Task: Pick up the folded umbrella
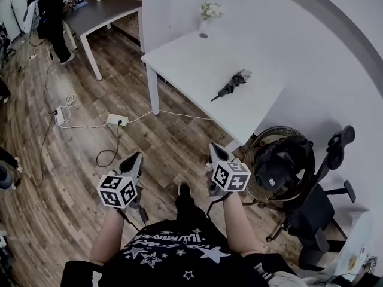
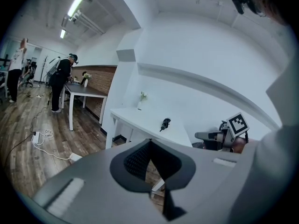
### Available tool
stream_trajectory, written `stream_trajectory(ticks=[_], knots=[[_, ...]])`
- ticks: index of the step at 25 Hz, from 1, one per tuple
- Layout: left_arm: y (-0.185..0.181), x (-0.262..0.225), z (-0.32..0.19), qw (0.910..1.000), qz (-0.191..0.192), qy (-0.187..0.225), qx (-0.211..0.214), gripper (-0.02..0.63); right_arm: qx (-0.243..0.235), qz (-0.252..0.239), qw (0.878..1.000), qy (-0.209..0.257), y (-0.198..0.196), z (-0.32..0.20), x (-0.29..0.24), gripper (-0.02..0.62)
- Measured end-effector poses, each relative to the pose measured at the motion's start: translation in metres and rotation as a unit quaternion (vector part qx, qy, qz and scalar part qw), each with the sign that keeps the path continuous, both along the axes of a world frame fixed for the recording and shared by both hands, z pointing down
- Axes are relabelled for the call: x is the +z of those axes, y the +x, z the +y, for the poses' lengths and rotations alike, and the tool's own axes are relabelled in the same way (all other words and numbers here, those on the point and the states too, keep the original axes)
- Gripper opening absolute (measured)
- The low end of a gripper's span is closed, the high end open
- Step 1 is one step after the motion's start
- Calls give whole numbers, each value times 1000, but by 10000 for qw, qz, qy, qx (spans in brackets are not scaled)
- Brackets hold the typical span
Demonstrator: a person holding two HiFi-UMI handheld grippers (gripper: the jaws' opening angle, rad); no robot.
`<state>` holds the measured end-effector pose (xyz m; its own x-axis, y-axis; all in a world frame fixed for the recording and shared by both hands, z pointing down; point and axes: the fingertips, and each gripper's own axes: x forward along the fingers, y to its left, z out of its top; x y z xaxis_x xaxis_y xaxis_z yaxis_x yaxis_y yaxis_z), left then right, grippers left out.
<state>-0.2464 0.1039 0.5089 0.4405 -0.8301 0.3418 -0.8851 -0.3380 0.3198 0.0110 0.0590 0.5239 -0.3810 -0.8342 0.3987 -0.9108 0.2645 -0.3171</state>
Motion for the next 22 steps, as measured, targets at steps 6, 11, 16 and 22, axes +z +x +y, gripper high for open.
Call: stream_trajectory(ticks=[6, 11, 16, 22], knots=[[20, 0, -60, 9999, -114, -74, 55, 3, 81, 97, 9999, -12, 26, -67, -2, 17], [47, -5, -110, 9999, -89, -48, 51, 3, 186, 10, 9998, -58, 56, -113, -1, 17], [77, -11, -152, 9998, -125, 13, 167, 3, 279, -113, 9995, -115, 80, -156, 3, 17], [99, -9, -197, 9997, -179, 69, 156, 3, 302, -152, 9993, -131, 105, -197, 8, 17]])
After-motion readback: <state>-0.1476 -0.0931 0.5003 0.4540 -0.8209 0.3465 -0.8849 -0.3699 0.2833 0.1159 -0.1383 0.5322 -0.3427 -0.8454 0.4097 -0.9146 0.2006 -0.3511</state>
